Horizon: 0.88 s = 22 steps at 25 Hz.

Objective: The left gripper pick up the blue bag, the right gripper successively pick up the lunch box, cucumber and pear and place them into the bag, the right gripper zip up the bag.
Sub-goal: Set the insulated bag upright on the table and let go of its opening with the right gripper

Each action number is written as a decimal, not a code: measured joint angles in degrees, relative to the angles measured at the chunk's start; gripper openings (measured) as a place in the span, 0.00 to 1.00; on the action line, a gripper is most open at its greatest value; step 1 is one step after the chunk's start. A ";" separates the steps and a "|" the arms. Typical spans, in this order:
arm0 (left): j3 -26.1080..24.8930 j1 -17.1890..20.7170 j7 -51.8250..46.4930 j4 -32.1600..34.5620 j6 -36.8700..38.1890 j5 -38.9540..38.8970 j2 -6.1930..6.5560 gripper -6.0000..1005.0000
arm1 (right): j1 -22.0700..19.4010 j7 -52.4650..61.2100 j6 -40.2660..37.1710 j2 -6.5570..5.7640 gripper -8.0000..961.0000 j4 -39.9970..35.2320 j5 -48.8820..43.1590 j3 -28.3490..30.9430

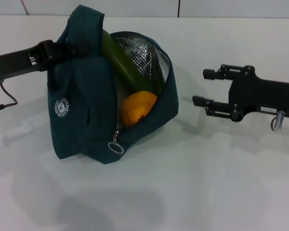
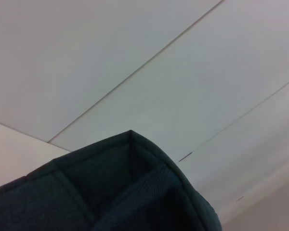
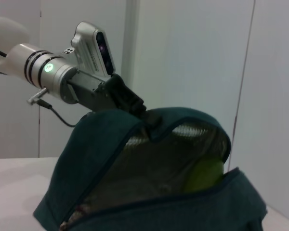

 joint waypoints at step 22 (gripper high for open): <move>0.00 -0.55 0.00 0.00 -0.47 0.00 -0.25 0.07 | 7.44 -3.05 1.76 2.08 0.66 13.14 -0.28 -1.45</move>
